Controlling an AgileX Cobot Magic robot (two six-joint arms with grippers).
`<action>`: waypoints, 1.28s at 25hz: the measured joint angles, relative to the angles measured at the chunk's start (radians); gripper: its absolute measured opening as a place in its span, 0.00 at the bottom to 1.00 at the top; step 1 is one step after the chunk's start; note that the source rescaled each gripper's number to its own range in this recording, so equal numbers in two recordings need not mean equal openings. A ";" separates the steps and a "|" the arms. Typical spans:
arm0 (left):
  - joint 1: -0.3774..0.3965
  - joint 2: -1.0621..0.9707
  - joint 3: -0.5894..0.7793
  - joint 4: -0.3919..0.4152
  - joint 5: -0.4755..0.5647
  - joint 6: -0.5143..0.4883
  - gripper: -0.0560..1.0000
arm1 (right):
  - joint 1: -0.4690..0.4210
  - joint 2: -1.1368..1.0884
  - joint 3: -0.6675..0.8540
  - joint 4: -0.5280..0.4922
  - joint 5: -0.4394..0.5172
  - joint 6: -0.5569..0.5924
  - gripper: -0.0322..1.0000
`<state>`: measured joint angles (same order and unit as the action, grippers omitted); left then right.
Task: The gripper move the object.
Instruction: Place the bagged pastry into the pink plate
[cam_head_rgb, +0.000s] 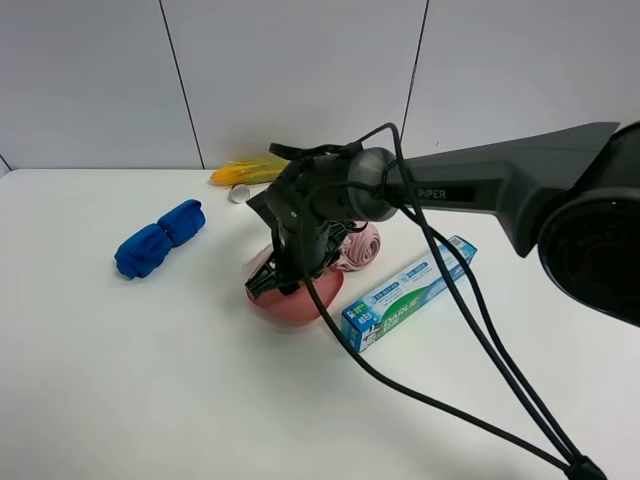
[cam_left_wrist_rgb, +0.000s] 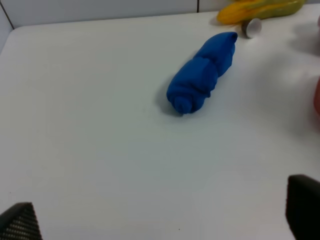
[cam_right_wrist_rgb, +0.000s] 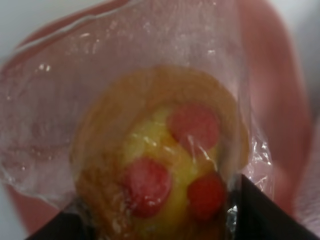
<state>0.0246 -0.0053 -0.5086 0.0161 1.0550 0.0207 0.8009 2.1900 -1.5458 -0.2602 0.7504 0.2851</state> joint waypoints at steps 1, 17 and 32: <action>0.000 0.000 0.000 0.000 0.000 0.000 1.00 | -0.010 0.000 0.000 0.000 0.000 0.002 0.03; 0.000 0.000 0.000 0.000 0.000 0.000 1.00 | -0.018 0.000 0.000 0.082 -0.034 -0.057 0.03; 0.000 0.000 0.000 0.000 0.000 0.000 1.00 | -0.018 0.000 0.000 0.107 -0.060 -0.073 0.71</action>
<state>0.0246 -0.0053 -0.5086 0.0161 1.0550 0.0207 0.7831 2.1902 -1.5458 -0.1530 0.6902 0.2122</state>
